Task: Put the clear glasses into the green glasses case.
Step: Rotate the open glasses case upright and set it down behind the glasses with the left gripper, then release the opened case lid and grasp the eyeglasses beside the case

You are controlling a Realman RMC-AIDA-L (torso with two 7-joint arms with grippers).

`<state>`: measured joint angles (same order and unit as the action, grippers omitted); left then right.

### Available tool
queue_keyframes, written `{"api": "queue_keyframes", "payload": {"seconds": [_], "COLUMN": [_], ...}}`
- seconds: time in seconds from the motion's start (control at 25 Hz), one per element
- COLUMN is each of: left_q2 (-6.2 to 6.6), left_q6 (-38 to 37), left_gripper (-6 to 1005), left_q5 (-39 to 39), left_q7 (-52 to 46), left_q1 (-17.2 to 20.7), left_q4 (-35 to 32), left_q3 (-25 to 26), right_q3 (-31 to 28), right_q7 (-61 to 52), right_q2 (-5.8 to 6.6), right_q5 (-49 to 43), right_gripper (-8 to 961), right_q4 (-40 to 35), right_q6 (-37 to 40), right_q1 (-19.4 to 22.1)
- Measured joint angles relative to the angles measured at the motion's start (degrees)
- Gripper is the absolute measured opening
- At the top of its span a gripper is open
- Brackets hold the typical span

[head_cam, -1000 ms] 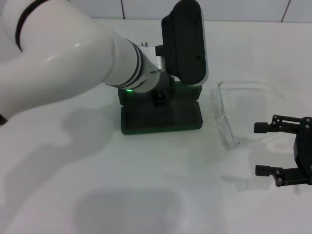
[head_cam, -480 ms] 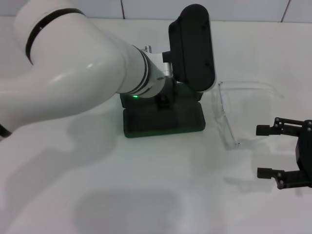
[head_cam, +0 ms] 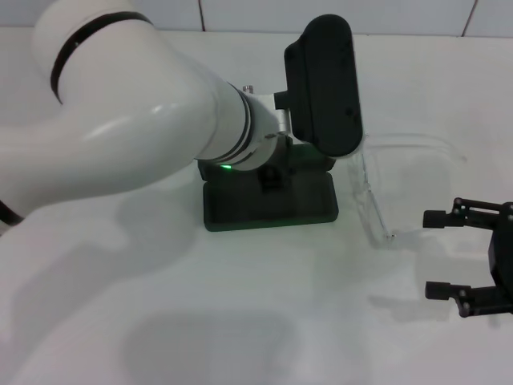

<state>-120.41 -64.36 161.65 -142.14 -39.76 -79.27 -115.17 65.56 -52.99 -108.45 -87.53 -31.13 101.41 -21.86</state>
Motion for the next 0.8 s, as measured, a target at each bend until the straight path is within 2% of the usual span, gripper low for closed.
{"api": "queue_keyframes", "payload": {"seconds": [0.2, 0.36, 0.52, 0.68, 0.8], "left_q2": [0.04, 0.19, 0.28, 0.44, 0.47], "left_q6": [0.0, 0.0, 0.8, 5.9, 9.3], "left_gripper": [354, 355, 356, 365, 375], "left_q5": [0.2, 0.5, -1.9, -12.8, -28.8], "left_q7": [-1.2, -2.0, -1.7, 3.8, 14.4], "left_q1": [0.8, 2.7, 7.3, 15.2, 22.2], "left_q4": [-2.2, -6.0, -11.7, -16.1, -16.7], "left_q3": [0.3, 0.4, 1.8, 5.9, 11.0], "right_q3": [0.0, 0.0, -0.3, -1.9, -4.4], "right_q7": [-0.1, -0.3, -0.6, -3.0, -7.5], "right_q2": [0.0, 0.0, 0.09, 0.35, 0.66], "right_q5": [0.0, 0.0, 0.0, 0.0, -1.0], "right_gripper": [812, 811, 811, 810, 810], "right_q4": [0.2, 0.2, -0.1, -0.1, -0.4], "right_q6": [0.0, 0.1, 0.8, 0.8, 0.4], "right_q1": [0.2, 0.7, 1.0, 1.0, 0.8]}}
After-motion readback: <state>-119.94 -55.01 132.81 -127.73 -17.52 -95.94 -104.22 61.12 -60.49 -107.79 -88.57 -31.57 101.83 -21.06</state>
